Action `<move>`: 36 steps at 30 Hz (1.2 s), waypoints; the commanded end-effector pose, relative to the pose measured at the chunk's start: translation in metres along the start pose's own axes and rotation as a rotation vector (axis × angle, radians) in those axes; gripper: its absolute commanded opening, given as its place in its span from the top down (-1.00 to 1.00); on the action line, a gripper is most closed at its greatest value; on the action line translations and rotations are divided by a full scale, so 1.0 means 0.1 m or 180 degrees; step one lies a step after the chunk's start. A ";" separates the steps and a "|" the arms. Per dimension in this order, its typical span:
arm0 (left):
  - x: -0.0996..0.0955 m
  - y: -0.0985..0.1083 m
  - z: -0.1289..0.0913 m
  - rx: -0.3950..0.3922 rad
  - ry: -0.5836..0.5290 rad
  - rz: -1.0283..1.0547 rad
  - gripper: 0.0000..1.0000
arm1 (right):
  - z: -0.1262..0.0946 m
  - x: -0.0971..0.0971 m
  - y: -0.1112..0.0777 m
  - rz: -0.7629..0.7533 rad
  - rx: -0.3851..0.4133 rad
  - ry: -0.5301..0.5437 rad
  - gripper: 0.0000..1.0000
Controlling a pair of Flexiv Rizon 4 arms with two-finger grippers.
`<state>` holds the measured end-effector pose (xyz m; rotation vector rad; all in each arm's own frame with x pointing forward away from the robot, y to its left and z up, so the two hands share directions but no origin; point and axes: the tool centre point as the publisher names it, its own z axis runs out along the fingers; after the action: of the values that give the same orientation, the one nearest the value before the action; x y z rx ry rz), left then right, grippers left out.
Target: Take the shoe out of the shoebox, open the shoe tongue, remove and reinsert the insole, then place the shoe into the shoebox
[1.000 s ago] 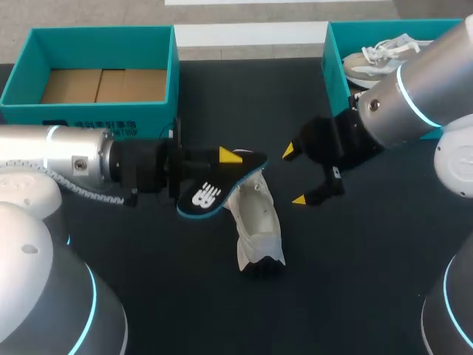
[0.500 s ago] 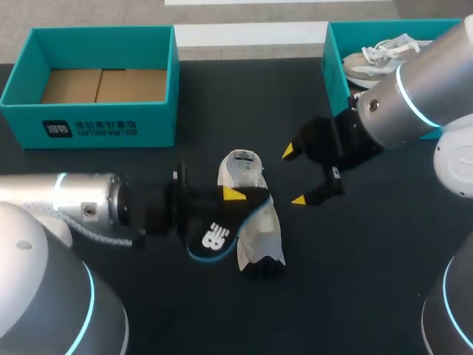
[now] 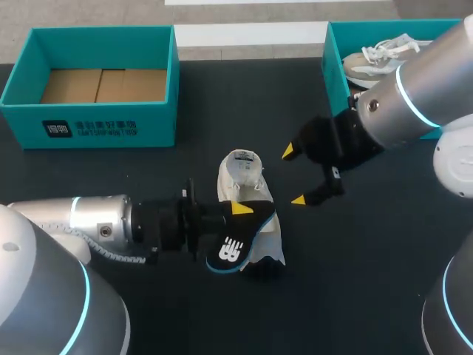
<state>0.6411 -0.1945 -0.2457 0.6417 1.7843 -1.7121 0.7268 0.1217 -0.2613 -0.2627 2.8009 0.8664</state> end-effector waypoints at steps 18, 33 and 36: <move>0.06 0.02 0.01 0.0060 0.0017 -0.0023 1.00 | 0.04 0.01 -0.01 -0.0003 0.0018 -0.0033 -1.00; 0.18 0.11 -0.05 0.0059 0.0080 -0.0122 1.00 | 0.26 0.10 -0.11 0.0097 -0.0036 0.0115 -1.00; 0.20 0.17 -0.04 0.0028 0.0104 -0.0139 1.00 | 0.29 0.09 -0.12 0.0107 -0.0027 0.0127 -1.00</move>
<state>0.6387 -0.1881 -0.2691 0.6428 1.8238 -1.7495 0.7191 0.1216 -0.2865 -0.2368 2.8439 0.8908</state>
